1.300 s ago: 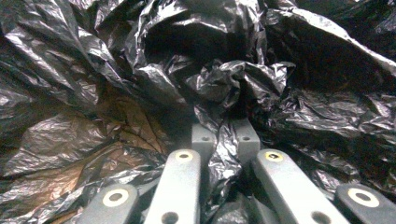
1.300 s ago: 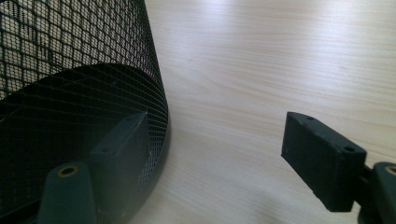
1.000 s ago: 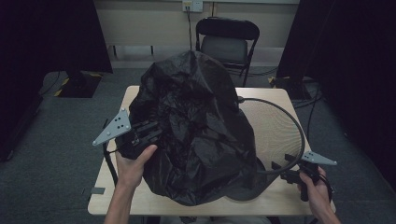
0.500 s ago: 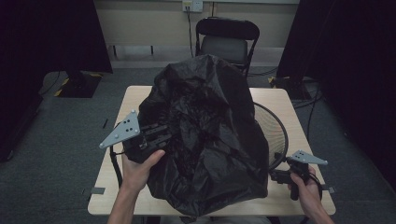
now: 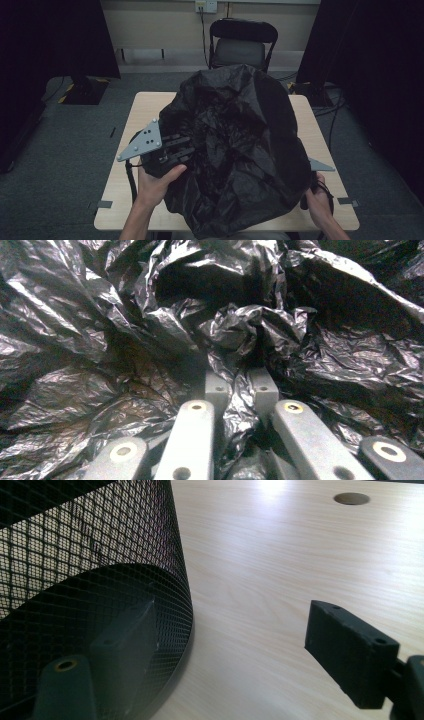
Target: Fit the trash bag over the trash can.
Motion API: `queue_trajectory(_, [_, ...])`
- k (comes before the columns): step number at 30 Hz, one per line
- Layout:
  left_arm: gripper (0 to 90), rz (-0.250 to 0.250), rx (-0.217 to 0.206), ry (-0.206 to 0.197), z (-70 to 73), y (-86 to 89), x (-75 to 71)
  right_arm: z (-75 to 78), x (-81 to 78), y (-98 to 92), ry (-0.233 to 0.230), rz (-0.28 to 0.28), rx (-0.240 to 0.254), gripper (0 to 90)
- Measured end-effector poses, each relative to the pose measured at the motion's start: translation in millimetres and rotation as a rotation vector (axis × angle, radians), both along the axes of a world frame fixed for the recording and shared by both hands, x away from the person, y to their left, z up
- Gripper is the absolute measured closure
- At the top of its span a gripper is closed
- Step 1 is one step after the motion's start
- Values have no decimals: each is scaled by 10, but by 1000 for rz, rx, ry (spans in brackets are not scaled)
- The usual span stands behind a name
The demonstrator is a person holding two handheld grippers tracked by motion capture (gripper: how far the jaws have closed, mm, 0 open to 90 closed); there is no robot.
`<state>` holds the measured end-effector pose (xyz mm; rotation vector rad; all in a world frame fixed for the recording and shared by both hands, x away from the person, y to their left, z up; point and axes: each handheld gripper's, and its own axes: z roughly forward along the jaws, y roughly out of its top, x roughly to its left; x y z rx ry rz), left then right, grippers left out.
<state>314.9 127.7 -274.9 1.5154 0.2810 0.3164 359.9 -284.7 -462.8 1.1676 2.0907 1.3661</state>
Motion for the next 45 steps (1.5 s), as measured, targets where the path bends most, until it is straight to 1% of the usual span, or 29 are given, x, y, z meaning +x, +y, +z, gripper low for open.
queue_trajectory(4, [837, 6, 15, -5, -3, -8, 4, -5, 37, 177, -4, 32, -7, 203])
queue_trajectory(7, [837, 18, 28, 5, -21, -2, 20, -10, 57, 298, -9, 47, -3, 206])
queue_trajectory(8, [837, 23, 39, 10, -28, 1, 24, -8, 62, 328, -8, 55, -5, 202])
queue_trajectory(10, [834, 45, 62, 14, -39, 0, 24, -2, 73, 360, -19, 63, -17, 177])
queue_trajectory(11, [827, 52, 64, 15, -42, 2, 23, 7, 72, 360, -20, 64, -24, 160])
queue_trajectory(12, [818, 57, 59, 16, -41, 9, 22, 17, 71, 349, -17, 64, -24, 130])
queue_trajectory(13, [800, 64, 59, 16, -36, 14, 21, 30, 70, 328, -13, 66, -19, 123])
queue_trajectory(14, [753, 76, 64, 18, -28, 15, 20, 45, 67, 302, -17, 62, -17, 131])
queue_trajectory(15, [676, 76, 64, 18, -28, 15, 20, 66, 59, 274, -18, 57, -14, 128])
queue_trajectory(16, [609, 123, 74, 32, -14, 18, 23, 90, 53, 244, -22, 55, -12, 125])
queue_trajectory(17, [538, 144, 74, 32, -10, 20, 24, 120, 43, 213, -23, 52, -8, 128])
queue_trajectory(19, [410, 179, 79, 45, -2, 25, 26, 189, 30, 151, -30, 45, 7, 129])
queue_trajectory(20, [379, 178, 85, 45, -1, 29, 26, 227, 22, 123, -38, 39, 13, 129])
queue_trajectory(21, [379, 171, 84, 44, -4, 32, 23, 268, 12, 98, -44, 34, 20, 131])
queue_trajectory(23, [355, 176, 93, 48, -4, 26, 24, 353, -6, 53, -52, 33, 29, 131])
queue_trajectory(24, [340, 171, 98, 45, -4, 21, 24, 400, -18, 36, -59, 32, 32, 131])
queue_trajectory(25, [340, 176, 100, 42, -3, 15, 22, 451, -31, 22, -69, 29, 40, 131])
queue_trajectory(27, [316, 171, 93, 39, 4, 11, 20, 558, -54, -8, -90, 18, 52, 133])
queue_trajectory(30, [266, 182, 84, 35, 36, 48, 8, 725, -81, -58, -123, 38, 87, 122])
queue_trajectory(32, [259, 187, 73, 38, 48, 84, -3, 843, -99, -70, -141, 28, 85, 127])
queue_trajectory(34, [256, 199, 86, 41, 42, 106, -2, 966, -119, -87, -164, 48, 98, 124])
queue_trajectory(36, [269, 189, 98, 48, 15, 104, 20, 1098, -147, -88, -195, 54, 100, 126])
queue_trajectory(38, [295, 189, 102, 60, -21, 82, 50, 1230, -175, -85, -218, 65, 118, 127])
queue_trajectory(40, [297, 193, 97, 64, -51, 64, 83, 1354, -199, -82, -241, 79, 129, 127])
queue_trajectory(43, [297, 216, 93, 75, -67, 38, 127, 1521, -225, -99, -279, 79, 152, 132])
queue_trajectory(45, [286, 232, 94, 72, -74, 24, 158, 1624, -227, -118, -300, 70, 164, 135])
